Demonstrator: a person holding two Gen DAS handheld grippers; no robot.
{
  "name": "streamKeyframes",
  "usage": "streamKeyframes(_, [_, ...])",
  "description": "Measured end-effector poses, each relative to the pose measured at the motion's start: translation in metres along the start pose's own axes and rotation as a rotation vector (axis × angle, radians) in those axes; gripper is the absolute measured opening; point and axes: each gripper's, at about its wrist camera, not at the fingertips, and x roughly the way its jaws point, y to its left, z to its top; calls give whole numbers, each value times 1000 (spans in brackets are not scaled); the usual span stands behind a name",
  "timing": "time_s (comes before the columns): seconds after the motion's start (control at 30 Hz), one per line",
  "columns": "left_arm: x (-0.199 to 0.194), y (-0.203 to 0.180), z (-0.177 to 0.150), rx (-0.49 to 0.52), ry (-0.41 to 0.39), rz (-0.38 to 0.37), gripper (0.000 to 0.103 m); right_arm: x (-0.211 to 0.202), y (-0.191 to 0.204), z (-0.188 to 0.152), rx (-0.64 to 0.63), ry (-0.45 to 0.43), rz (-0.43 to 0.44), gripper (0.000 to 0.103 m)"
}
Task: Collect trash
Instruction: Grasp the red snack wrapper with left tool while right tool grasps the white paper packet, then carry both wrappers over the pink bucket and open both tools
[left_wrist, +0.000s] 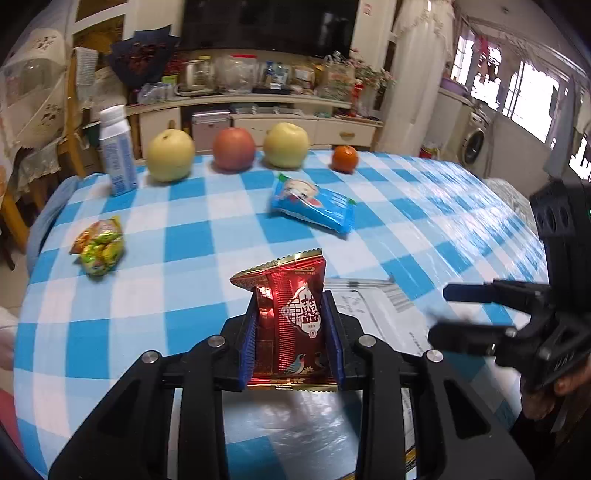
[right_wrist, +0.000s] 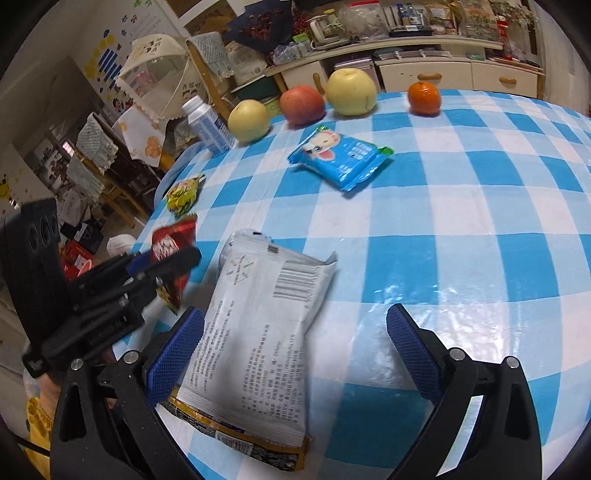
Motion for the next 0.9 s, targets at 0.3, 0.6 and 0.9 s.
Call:
streamKeyframes(0.3, [-16, 23, 1, -63, -38, 56, 33, 26, 33, -9, -59, 38, -38, 84])
streamKeyframes(0.6, [-23, 33, -1, -86, -55, 64, 33, 46, 52, -16, -116, 62, -112, 84])
streamKeyframes(0.9, [-33, 48, -4, -123, -65, 74, 34, 52, 60, -16, -164, 57, -144, 73])
